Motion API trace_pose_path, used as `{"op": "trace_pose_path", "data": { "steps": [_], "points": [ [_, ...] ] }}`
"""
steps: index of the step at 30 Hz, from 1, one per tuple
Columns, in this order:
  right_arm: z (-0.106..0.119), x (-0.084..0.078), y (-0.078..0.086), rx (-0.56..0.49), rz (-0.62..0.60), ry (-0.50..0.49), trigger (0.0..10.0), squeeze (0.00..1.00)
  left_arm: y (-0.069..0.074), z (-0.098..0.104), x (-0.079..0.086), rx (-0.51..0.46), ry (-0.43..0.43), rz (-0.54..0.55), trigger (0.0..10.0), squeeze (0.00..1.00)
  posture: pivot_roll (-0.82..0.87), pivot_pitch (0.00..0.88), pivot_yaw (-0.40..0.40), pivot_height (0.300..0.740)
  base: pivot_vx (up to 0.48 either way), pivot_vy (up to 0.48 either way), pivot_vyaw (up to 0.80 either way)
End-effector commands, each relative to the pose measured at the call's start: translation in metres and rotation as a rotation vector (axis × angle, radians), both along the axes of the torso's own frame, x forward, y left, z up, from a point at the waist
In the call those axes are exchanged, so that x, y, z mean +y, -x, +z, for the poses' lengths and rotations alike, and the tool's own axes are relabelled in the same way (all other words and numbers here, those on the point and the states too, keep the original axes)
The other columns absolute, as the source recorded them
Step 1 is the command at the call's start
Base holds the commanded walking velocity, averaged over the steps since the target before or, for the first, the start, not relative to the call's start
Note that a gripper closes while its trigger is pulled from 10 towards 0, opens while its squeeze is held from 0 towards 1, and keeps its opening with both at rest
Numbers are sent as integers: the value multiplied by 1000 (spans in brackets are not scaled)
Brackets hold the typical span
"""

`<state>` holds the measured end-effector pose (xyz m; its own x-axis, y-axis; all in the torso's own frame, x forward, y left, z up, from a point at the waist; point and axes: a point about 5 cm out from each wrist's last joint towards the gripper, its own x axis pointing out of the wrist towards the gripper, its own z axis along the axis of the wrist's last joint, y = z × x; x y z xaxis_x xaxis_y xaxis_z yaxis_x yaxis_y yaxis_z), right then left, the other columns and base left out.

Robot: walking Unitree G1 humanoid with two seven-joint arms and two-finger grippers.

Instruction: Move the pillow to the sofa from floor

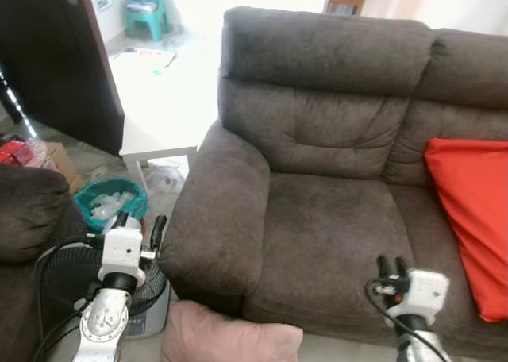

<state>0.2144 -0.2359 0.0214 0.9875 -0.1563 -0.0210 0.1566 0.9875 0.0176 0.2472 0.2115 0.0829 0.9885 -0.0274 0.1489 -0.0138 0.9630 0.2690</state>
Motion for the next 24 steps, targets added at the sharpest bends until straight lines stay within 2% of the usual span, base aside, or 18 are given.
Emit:
{"op": "trace_pose_path", "data": {
  "steps": [1,7,10,13,17,19,24],
  "points": [
    [6,1,4,-10,2,-6,10000,0,1,3,-6,16,-8,-29,10000,0,132,0,-83,740,0,0,0],
    [11,-6,-1,-20,-28,-1,10000,0,-7,1,-11,34,3,-31,10000,0,112,0,-77,740,0,0,0],
    [17,-11,-3,-22,-47,12,10000,0,-14,2,-17,49,10,-66,10000,0,86,0,-67,740,0,0,0],
    [22,-14,1,-27,-67,8,10000,0,-21,4,-19,61,11,-82,10000,0,66,0,-56,740,0,0,0],
    [22,-17,9,-21,-95,9,10000,0,-28,7,-21,62,6,-98,10000,0,39,0,-40,740,0,0,0],
    [21,-18,18,-16,-108,12,10000,0,-35,9,-24,59,4,-116,10000,0,18,0,-20,740,0,0,0],
    [17,-11,41,7,-146,-4,10000,0,-39,8,-25,72,9,-136,10000,0,-18,0,18,740,0,0,0]
  ]
}}
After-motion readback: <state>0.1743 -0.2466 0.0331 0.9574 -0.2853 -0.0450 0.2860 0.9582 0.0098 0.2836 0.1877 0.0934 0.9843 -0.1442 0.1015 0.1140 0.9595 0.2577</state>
